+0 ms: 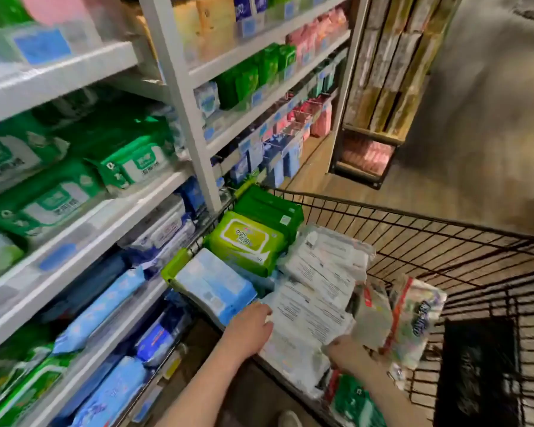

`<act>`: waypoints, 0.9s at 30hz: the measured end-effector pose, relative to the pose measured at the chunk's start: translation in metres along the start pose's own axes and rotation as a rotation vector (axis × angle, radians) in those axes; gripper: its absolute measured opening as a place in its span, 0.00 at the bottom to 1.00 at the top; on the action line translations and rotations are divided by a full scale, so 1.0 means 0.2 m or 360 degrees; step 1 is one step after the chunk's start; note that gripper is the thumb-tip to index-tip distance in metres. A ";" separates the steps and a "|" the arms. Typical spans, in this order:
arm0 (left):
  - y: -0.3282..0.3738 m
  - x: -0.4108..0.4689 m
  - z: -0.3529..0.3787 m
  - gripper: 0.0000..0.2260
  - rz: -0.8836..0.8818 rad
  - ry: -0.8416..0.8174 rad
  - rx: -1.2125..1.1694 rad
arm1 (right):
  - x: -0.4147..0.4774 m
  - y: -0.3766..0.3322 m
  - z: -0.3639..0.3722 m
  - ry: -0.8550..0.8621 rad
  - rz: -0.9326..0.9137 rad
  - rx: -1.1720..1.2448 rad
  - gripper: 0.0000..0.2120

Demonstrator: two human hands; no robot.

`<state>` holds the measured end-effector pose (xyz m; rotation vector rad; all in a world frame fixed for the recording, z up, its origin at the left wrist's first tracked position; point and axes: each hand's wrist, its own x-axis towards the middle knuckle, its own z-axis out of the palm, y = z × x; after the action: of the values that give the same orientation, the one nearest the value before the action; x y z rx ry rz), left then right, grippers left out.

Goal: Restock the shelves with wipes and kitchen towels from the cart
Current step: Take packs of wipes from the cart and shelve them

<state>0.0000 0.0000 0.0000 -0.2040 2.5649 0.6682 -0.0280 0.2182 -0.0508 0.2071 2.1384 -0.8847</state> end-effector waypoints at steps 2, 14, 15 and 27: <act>-0.01 0.11 0.01 0.18 -0.0084 -0.0101 0.0067 | 0.06 0.01 0.04 0.0008 0.0074 -0.0118 0.19; -0.10 0.36 0.18 0.37 -0.0675 -0.0608 0.0005 | 0.10 0.11 0.26 -0.0008 0.0507 0.1074 0.13; -0.11 0.38 0.20 0.36 -0.0651 -0.0626 -0.0023 | 0.11 0.12 0.26 -0.0015 0.0518 0.1131 0.13; -0.10 0.39 0.15 0.19 -0.0566 -0.0519 -0.0096 | 0.13 0.15 0.32 0.0110 0.0525 0.1422 0.17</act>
<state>-0.0501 -0.0045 -0.0696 -0.5124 2.1269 0.5871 0.0054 0.1947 -0.1130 1.0104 1.5574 -1.5772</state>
